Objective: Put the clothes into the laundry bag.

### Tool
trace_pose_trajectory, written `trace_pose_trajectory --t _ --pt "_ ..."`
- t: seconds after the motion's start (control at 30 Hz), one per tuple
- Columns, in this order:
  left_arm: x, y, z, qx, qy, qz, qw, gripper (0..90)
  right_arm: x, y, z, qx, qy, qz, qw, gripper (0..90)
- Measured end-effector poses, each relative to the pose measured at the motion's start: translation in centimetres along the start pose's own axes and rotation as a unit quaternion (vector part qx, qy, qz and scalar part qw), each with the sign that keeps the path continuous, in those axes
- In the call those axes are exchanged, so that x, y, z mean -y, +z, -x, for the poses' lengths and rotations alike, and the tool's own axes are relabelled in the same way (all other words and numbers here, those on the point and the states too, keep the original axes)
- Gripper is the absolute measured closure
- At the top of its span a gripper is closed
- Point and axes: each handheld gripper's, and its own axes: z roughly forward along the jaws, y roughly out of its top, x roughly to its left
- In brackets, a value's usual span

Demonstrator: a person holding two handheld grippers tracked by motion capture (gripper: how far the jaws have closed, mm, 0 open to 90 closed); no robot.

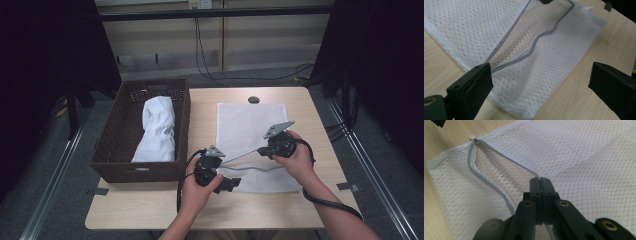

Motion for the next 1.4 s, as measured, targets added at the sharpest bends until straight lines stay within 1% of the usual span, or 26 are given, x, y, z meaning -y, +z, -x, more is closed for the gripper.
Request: trace_pose_trajectory --t 0.03,0.07,0.23,0.33,0.37,0.43,0.53,0.57,0.7,0.73,0.77,0.8,0.83,0.9,0.93,0.97,1.03,1.1,1.13,1.17,1.2,1.23,1.3,1.33,1.4 --pt "0.0 0.0 0.0 0.001 -0.002 0.001 1.0000 4.5 -0.1 -0.1 0.0 0.000 -0.003 0.000 1.0000 90.0" --pt "0.0 0.0 0.0 0.000 -0.001 0.001 1.0000 4.5 -0.2 -0.2 0.0 0.002 0.002 -0.001 1.0000 90.0" --pt "0.0 0.1 0.1 0.000 -0.003 0.002 1.0000 4.6 -0.7 -0.8 0.3 0.003 0.006 0.007 1.0000 90.0" --pt "0.0 0.0 0.0 0.000 -0.001 0.002 1.0000 4.6 -1.0 -1.1 0.3 0.009 0.004 0.009 0.9999 90.0" --pt "-0.1 -0.1 0.1 -0.004 -0.002 0.003 1.0000 4.6 -1.1 -1.2 0.3 0.010 0.006 0.010 0.9999 90.0" --pt "-0.1 -0.2 0.1 -0.003 -0.001 0.005 1.0000 4.6 -1.3 -1.3 0.3 0.008 0.006 0.017 0.9998 90.0" --pt "-0.1 -0.3 0.1 -0.003 -0.002 0.005 1.0000 4.6 -1.7 -1.6 0.4 0.010 0.005 0.021 0.9997 90.0" --pt "-0.1 -0.3 0.1 -0.003 -0.002 0.005 1.0000 4.6 -1.8 -1.8 0.5 0.013 0.006 0.020 0.9997 90.0" --pt "-0.1 -0.4 0.0 -0.004 0.001 0.003 1.0000 4.5 -2.3 -2.2 0.7 0.015 0.009 0.025 0.9995 90.0" --pt "-0.1 -0.4 0.0 -0.003 -0.002 0.006 1.0000 4.5 -2.4 -2.3 0.7 0.017 0.008 0.024 0.9995 90.0" --pt "-0.2 -0.4 0.1 -0.002 -0.003 0.007 1.0000 4.6 -2.4 -2.3 0.7 0.014 0.010 0.025 0.9995 90.0" --pt "-0.2 -0.3 0.1 -0.004 0.000 0.007 1.0000 4.6 -2.5 -2.4 0.7 0.019 0.014 0.025 0.9994 90.0" --pt "-0.2 -0.3 0.2 -0.008 0.001 0.004 1.0000 4.9 -2.7 -2.5 0.8 0.022 0.011 0.025 0.9994 90.0" --pt "-0.2 -0.3 0.2 -0.007 0.000 0.005 1.0000 5.1 -2.9 -2.6 0.9 0.022 0.011 0.027 0.9993 90.0" --pt "-0.2 -0.3 0.2 -0.008 0.002 0.003 1.0000 5.1 -3.1 -2.7 0.9 0.027 0.012 0.027 0.9992 90.0" --pt "-0.2 -0.3 0.2 -0.005 0.003 0.005 1.0000 5.1 -3.3 -2.8 1.0 0.022 0.011 0.030 0.9993 90.0" --pt "-0.2 -0.3 0.1 -0.006 0.001 0.006 1.0000 5.1 -3.6 -3.0 1.1 0.023 0.012 0.034 0.9991 90.0" --pt "-0.2 -0.3 0.1 -0.005 0.000 0.008 1.0000 5.1 -3.9 -3.1 1.1 0.026 0.013 0.034 0.9990 90.0" --pt "-0.2 -0.3 0.1 -0.005 -0.001 0.008 1.0000 5.1 -4.0 -3.0 1.2 0.024 0.011 0.036 0.9990 90.0" --pt "-0.2 -0.4 0.1 -0.006 -0.001 0.008 1.0000 5.1 -4.1 -3.1 1.1 0.029 0.013 0.031 0.9990 90.0" --pt "-0.2 -0.4 0.1 -0.009 0.001 0.005 0.9999 5.1 -4.2 -3.0 1.1 0.024 0.014 0.032 0.9991 90.0" --pt "-0.3 -0.4 0.1 -0.010 0.003 0.004 0.9999 5.1 -4.3 -3.0 1.1 0.025 0.011 0.033 0.9991 90.0" --pt "-0.3 -0.5 0.2 -0.012 0.004 0.005 0.9999 5.5 -4.5 -2.9 1.1 0.024 0.012 0.036 0.9990 90.0" --pt "-0.3 -0.5 0.2 -0.011 0.004 0.006 0.9999 5.6 -4.5 -3.0 1.0 0.027 0.015 0.033 0.9990 90.0" --pt "-0.3 -0.4 0.2 -0.009 0.002 0.008 0.9999 5.6 -4.7 -3.0 1.0 0.030 0.010 0.038 0.9988 90.0"
